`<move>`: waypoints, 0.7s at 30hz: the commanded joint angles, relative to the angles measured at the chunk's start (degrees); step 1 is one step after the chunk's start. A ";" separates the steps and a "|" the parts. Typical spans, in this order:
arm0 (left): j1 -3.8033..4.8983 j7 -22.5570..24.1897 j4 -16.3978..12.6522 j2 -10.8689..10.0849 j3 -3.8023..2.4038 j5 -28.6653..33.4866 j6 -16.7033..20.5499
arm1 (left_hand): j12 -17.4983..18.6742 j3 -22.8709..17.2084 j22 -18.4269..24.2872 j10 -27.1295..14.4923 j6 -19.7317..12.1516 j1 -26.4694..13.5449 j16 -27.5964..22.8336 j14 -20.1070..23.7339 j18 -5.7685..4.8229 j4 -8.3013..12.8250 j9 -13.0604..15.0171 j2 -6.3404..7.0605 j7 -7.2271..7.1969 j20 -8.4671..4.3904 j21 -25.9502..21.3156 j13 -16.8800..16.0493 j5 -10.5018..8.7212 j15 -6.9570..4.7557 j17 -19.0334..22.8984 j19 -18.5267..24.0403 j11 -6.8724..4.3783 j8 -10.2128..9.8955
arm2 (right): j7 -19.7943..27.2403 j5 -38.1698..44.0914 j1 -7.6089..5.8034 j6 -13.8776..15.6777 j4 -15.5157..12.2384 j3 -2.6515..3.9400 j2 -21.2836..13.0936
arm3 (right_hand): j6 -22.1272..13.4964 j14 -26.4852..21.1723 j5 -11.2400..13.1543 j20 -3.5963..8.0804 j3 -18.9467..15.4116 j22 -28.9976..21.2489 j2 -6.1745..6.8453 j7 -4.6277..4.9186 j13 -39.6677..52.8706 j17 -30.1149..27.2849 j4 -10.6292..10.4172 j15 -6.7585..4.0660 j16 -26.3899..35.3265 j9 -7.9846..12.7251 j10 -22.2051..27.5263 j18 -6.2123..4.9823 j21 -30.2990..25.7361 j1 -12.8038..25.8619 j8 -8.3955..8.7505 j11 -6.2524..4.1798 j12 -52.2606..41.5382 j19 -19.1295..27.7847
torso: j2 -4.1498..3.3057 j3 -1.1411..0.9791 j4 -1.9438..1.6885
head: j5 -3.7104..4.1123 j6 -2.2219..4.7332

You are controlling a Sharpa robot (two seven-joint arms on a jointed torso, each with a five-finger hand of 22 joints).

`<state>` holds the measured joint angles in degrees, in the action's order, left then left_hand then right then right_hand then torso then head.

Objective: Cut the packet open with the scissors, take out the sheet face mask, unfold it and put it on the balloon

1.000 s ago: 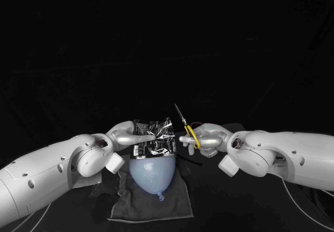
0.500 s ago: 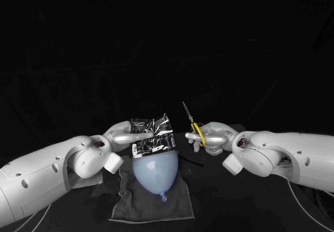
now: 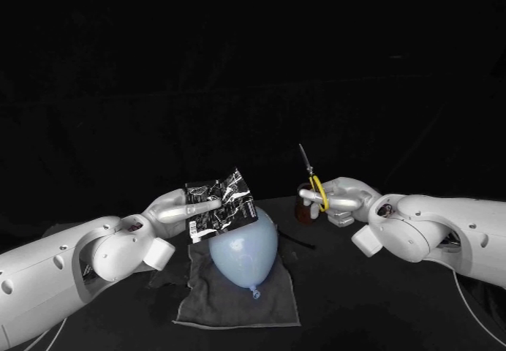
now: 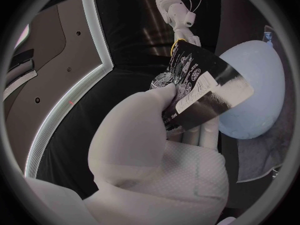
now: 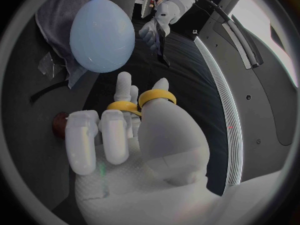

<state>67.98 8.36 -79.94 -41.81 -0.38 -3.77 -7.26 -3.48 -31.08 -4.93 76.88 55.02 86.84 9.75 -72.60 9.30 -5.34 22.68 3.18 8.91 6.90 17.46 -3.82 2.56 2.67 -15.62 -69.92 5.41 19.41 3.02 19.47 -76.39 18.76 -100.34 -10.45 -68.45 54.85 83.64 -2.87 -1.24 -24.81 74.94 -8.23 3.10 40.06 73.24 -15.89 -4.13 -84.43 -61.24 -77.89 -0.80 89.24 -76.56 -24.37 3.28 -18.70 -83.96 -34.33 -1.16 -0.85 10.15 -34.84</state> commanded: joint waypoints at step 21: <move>-4.27 -0.59 -5.14 -13.23 4.50 -5.18 -7.06 | -0.21 -0.20 0.05 0.07 0.02 -0.03 -0.36 -0.07 0.99 -0.03 6.25 -0.74 0.26 0.17 -0.03 -0.09 0.20 -0.28 -0.14 0.14 -0.27 0.43 | 1.65 -1.66 1.78 -0.90 4.24 -0.13 2.07 | -0.39 3.44 0.07 -0.07 -1.71 14.70 -3.24 -0.02 0.10 -0.07 -0.14 -0.72 0.16 -0.11 -4.06 0.53 -0.30 -3.28 0.46 -4.43 -0.09 -5.55 | 0.80 1.06 -0.99 | -8.65 -7.79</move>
<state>63.92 8.13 -84.92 -54.87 4.13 -6.33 -13.04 -3.44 -31.08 -4.94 76.87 54.86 86.93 9.75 -72.64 9.20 -5.35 22.68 3.09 8.76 6.90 17.46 -3.81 2.51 2.71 -15.67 -69.91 5.42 19.60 3.58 18.04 -74.67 18.74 -96.15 -10.61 -66.50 54.77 83.66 -2.87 -1.32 -24.81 74.93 -8.23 3.18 40.08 73.23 -15.89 -4.32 -84.42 -61.28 -77.67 -0.80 89.01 -76.56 -24.15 3.05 -18.64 -83.85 -33.65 -0.17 -1.71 2.21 -41.96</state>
